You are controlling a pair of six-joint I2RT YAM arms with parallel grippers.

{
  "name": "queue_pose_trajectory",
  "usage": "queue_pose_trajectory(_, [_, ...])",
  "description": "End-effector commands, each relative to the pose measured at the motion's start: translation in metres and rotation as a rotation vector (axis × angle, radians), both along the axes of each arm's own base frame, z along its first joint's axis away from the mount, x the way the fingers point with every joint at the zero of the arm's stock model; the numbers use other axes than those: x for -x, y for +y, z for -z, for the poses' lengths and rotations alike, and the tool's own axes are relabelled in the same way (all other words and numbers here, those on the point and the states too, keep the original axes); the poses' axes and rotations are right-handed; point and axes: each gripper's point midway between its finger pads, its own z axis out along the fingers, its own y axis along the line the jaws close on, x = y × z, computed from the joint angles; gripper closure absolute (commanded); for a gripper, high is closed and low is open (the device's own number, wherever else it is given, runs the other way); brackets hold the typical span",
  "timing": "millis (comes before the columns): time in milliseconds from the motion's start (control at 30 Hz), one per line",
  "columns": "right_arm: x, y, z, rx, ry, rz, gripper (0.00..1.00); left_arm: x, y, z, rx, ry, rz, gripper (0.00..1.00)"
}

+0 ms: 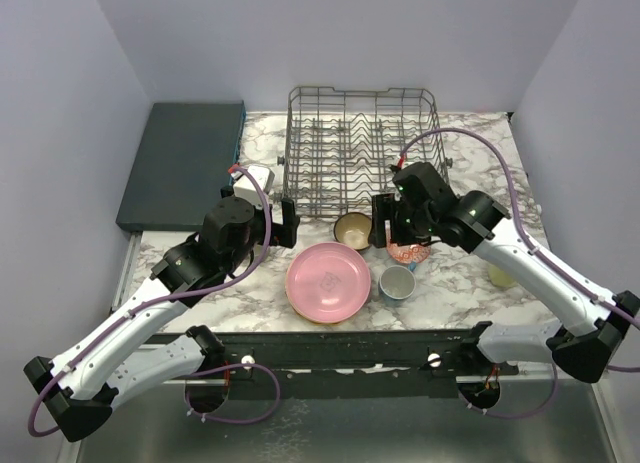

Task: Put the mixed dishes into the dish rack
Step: Pick up the cup at the center of the board.

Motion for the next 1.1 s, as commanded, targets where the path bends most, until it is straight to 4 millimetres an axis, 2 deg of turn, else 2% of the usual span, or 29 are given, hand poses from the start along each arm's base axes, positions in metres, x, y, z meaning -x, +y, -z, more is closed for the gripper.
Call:
queue_pose_trajectory(0, [0.005,0.002,0.015,0.068,0.029,0.017,0.28,0.000,0.009,0.001,-0.015,-0.005,-0.031,0.01])
queue_pose_trajectory(633, [-0.011,0.031,0.065,0.133,0.054,-0.041,0.53,-0.001,0.019,-0.005,-0.013,-0.030,-0.075,0.01])
queue_pose_trajectory(1067, [-0.021,0.035,0.103,0.211,0.081,-0.055,0.59,0.000,0.016,-0.001,-0.023,-0.022,-0.058,0.01])
